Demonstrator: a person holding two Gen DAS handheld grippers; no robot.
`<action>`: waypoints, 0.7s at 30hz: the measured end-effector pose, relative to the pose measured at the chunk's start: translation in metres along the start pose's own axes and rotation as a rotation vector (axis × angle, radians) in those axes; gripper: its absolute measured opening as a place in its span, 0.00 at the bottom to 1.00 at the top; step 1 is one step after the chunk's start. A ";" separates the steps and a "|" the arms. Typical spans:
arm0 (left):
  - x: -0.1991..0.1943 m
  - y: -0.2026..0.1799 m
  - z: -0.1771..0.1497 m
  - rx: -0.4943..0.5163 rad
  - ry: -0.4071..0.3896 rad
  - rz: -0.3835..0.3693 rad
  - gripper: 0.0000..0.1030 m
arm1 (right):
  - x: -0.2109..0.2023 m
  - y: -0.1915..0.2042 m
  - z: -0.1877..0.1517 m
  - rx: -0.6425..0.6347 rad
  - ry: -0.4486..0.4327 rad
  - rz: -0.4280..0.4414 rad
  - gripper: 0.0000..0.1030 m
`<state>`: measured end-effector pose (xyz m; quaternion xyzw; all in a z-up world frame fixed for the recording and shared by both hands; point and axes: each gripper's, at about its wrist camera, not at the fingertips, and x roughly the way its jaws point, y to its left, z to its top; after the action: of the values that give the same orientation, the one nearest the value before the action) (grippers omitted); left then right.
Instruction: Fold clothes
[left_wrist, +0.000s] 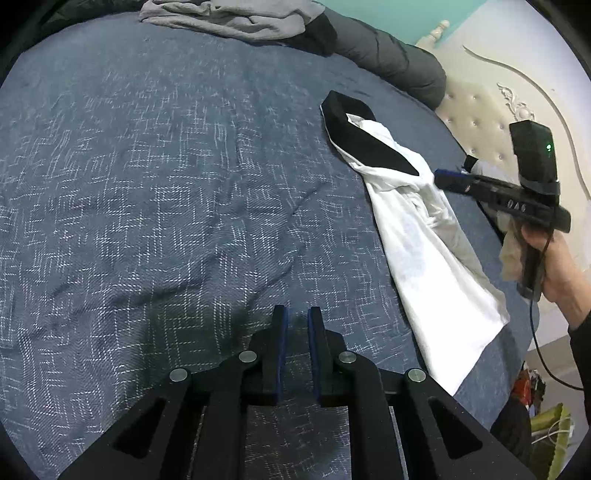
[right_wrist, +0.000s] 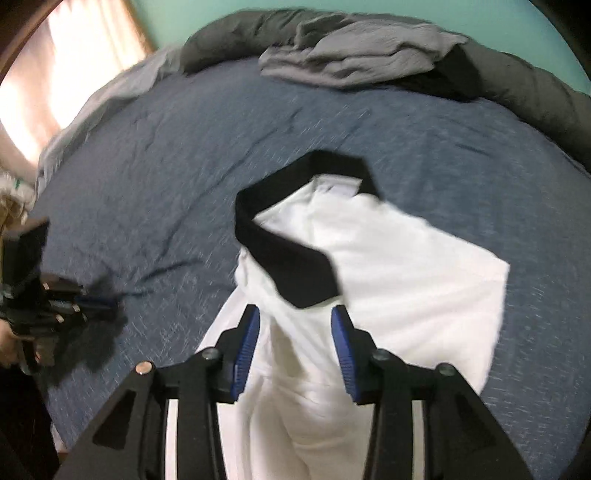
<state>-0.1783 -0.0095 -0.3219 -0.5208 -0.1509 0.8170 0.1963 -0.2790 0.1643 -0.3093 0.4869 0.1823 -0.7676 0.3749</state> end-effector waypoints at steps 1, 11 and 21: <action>-0.001 0.000 0.000 -0.001 -0.001 0.000 0.13 | 0.004 0.003 -0.001 -0.017 0.010 -0.014 0.32; -0.002 0.001 -0.002 0.004 0.002 -0.001 0.15 | -0.022 -0.041 0.000 0.194 -0.134 0.051 0.06; -0.001 0.004 -0.006 0.001 0.017 -0.008 0.16 | -0.032 -0.151 -0.060 0.706 -0.190 0.039 0.05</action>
<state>-0.1734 -0.0128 -0.3255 -0.5271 -0.1507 0.8118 0.2009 -0.3484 0.3146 -0.3219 0.5160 -0.1390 -0.8178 0.2137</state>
